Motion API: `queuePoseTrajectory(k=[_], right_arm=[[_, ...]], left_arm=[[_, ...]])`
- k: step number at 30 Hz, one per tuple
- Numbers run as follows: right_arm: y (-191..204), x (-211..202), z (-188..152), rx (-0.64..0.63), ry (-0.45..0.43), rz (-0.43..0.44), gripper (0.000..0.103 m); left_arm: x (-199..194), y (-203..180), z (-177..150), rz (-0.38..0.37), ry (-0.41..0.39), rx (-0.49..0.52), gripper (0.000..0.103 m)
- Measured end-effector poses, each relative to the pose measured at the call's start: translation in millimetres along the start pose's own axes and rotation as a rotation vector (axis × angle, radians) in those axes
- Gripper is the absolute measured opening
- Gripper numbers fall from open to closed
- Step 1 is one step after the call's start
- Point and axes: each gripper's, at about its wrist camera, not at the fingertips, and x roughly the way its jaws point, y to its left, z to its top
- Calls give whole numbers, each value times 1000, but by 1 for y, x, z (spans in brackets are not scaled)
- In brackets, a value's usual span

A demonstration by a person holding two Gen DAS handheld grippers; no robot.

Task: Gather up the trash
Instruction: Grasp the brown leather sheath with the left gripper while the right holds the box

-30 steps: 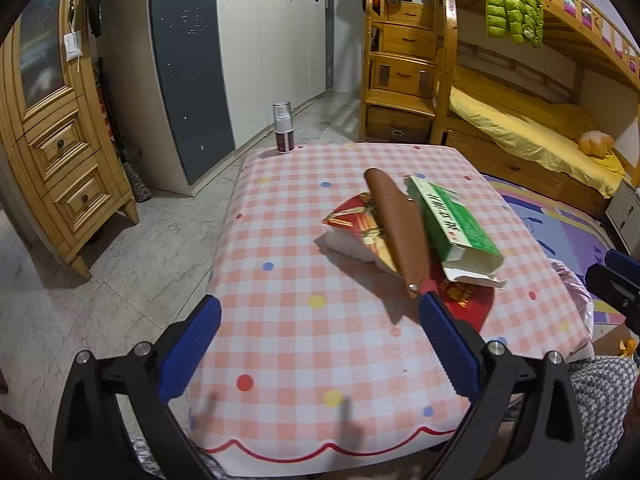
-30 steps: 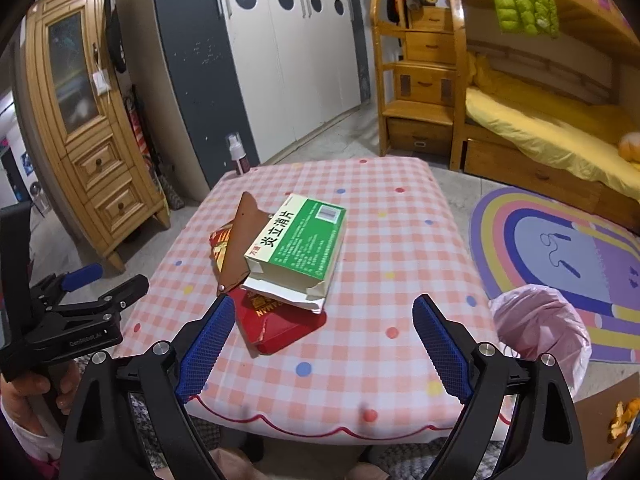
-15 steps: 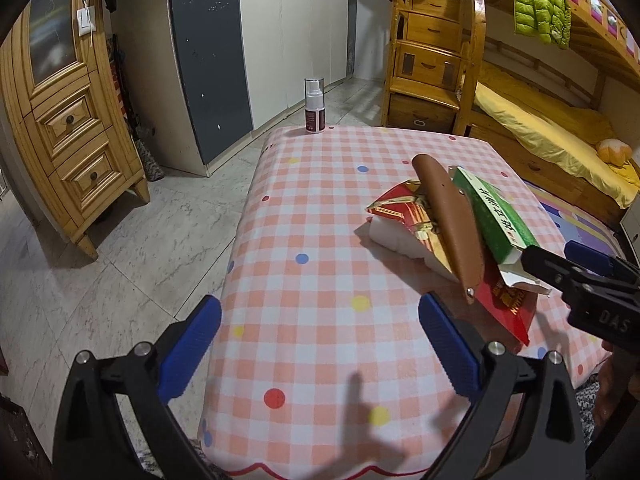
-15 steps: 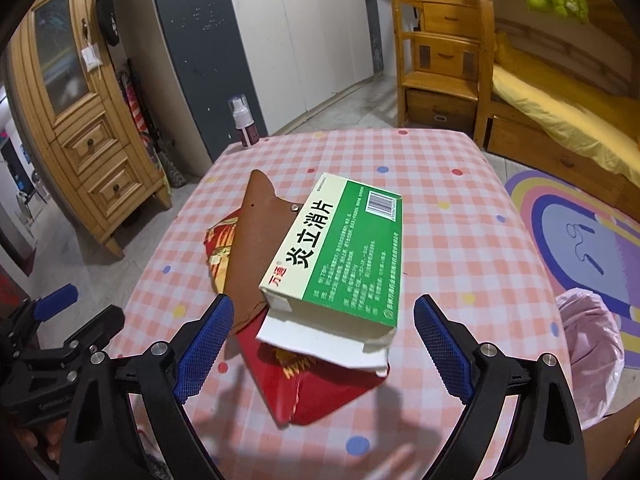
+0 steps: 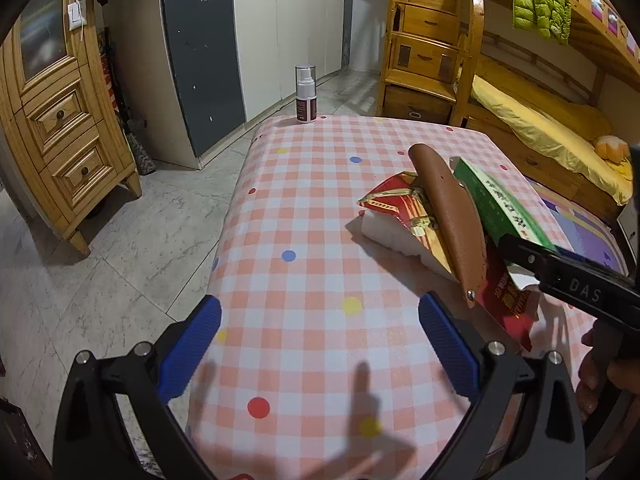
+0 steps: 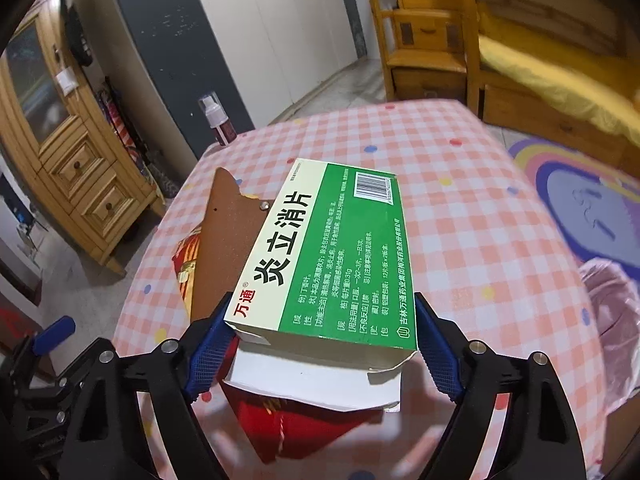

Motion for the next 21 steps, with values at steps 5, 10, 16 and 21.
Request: queuePoseTrajectory(k=[5, 10, 16, 21], right_arm=[[-2, -39, -2, -105, -78, -76, 81], [-28, -67, -5, -88, -112, -95, 82], [-44, -76, -10, -72, -131, -119, 82], [-52, -78, -12, -50, -133, -113, 82]], left_arm=[[-5, -14, -2, -39, -4, 27, 96], [-3, -40, 2, -91, -18, 62, 92], [15, -73, 15, -111, -25, 126, 70], [39, -100, 29, -64, -8, 175, 70]])
